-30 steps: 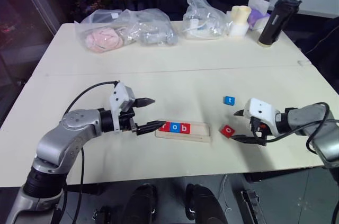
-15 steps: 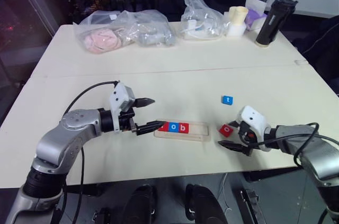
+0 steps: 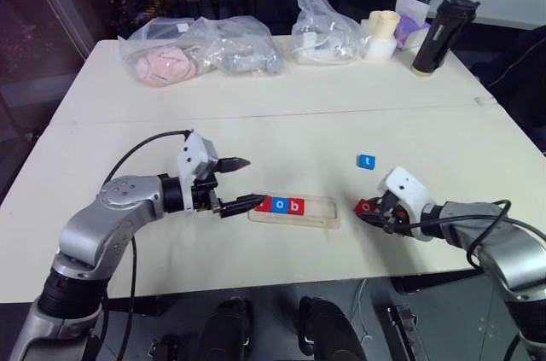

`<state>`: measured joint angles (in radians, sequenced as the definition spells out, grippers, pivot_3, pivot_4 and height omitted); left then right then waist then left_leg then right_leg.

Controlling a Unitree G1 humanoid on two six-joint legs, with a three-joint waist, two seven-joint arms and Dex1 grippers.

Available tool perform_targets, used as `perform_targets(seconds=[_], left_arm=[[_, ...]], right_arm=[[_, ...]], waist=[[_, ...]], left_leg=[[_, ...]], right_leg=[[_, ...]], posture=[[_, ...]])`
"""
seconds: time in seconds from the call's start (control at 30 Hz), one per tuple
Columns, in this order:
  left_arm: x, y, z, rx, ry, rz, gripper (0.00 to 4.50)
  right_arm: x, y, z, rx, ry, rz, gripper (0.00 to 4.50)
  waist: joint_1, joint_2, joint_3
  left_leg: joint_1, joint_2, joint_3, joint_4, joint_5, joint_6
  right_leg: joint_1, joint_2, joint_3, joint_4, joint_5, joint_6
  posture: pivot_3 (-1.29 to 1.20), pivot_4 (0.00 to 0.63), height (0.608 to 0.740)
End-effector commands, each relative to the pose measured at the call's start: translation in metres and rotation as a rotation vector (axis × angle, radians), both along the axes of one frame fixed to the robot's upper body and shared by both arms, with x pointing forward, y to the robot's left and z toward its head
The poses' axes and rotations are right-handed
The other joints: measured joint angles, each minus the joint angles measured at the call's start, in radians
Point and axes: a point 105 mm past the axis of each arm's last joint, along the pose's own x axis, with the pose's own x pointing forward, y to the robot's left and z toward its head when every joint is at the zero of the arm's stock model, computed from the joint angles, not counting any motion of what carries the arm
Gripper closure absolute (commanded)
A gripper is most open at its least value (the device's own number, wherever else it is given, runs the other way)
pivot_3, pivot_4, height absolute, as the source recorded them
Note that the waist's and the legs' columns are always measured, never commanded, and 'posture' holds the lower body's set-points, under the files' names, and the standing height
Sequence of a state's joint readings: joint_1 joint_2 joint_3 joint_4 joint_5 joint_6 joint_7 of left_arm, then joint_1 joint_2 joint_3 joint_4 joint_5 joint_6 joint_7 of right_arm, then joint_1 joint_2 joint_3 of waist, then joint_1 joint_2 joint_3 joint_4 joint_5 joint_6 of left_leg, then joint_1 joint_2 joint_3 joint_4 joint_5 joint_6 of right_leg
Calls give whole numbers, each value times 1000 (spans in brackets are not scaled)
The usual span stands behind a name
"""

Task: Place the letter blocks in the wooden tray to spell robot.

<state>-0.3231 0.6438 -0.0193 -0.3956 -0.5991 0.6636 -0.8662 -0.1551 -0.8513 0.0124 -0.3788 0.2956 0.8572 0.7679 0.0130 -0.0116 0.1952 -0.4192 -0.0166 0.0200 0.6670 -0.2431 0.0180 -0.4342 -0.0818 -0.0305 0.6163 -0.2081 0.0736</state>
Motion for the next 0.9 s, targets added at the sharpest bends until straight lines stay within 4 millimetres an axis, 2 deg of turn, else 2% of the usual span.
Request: perform_targets(seconds=[0.03,0.2,0.3,0.4,0.57,0.67,0.9], left_arm=[[-2,-2,9,-8,-43,-7,0],[-1,-1,8,-9,-43,-3,0],[-1,-3,9,-12,-44,-5,0],[0,-3,9,-14,-48,-5,0],[-2,-2,10,-13,-50,1,0],[-6,0,8,8,-55,-6,0],[-19,11,9,45,-37,-70,0]], right_arm=[[1,11,24,-49,-102,130,3342],[3,29,50,-178,-242,393,3342],[0,45,54,-148,-225,540,3342],[3,56,49,-154,-207,625,3342],[18,66,43,-137,-201,632,3342],[19,73,35,-101,-168,642,3342],[20,80,31,-94,-145,661,3342]], waist=[[0,0,0],[-2,0,0],[-2,0,0],[-2,0,0],[0,0,0],[-1,0,0],[-1,0,0]], left_leg=[[0,0,0,0,0,0],[0,0,1,0,0,0],[1,1,1,0,0,0],[1,1,1,0,0,0],[1,1,1,0,0,0],[1,1,1,0,0,0],[1,1,1,0,0,0]], right_leg=[[0,0,0,0,0,0],[0,0,0,0,-1,1],[0,1,0,0,-1,2],[0,1,0,0,-1,1],[0,0,0,0,0,0],[0,0,0,0,0,0],[0,0,0,0,0,0]], posture=[[0,150,740],[0,150,740],[0,150,740],[0,150,740],[0,150,740],[0,150,740],[0,150,740]])
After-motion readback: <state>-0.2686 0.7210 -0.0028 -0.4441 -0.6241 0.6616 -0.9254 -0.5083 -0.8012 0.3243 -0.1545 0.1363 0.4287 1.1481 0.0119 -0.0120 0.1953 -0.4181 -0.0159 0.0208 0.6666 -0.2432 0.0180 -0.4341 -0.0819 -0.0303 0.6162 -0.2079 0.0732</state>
